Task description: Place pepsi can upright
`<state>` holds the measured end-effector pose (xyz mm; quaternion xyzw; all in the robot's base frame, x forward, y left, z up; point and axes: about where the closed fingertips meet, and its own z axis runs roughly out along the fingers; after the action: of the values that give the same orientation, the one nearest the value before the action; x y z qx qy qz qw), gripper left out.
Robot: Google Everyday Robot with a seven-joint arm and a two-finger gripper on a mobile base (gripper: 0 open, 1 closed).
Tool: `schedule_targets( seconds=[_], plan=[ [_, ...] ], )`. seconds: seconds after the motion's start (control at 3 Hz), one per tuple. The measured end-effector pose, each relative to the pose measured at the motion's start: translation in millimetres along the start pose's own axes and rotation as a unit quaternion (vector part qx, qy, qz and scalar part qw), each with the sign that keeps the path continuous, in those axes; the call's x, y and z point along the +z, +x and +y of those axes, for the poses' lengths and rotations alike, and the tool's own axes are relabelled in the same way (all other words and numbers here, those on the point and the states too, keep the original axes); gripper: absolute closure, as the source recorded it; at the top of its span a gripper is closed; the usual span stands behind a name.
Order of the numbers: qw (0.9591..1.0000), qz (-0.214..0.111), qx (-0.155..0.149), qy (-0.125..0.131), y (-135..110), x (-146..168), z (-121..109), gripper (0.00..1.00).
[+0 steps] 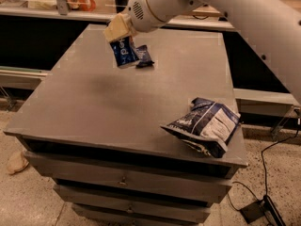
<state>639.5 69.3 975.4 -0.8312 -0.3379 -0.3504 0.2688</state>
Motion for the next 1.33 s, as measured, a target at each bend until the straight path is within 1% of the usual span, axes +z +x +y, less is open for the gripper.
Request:
schedule_targets(
  seconds=[0.33,0.67,1.0,1.33],
  plan=[
    [0.9963,0.017,-0.084,0.001,-10.9,0.5,-7.4,1.0],
    [0.9851,0.087,-0.147,0.013,-30.0,4.7,-13.5,1.0],
    [0.976,0.155,-0.153,0.014,-26.8,-1.6,-6.9,1.0],
    [0.9688,0.193,-0.155,0.015,-27.0,-7.6,-0.2,1.0]
  ],
)
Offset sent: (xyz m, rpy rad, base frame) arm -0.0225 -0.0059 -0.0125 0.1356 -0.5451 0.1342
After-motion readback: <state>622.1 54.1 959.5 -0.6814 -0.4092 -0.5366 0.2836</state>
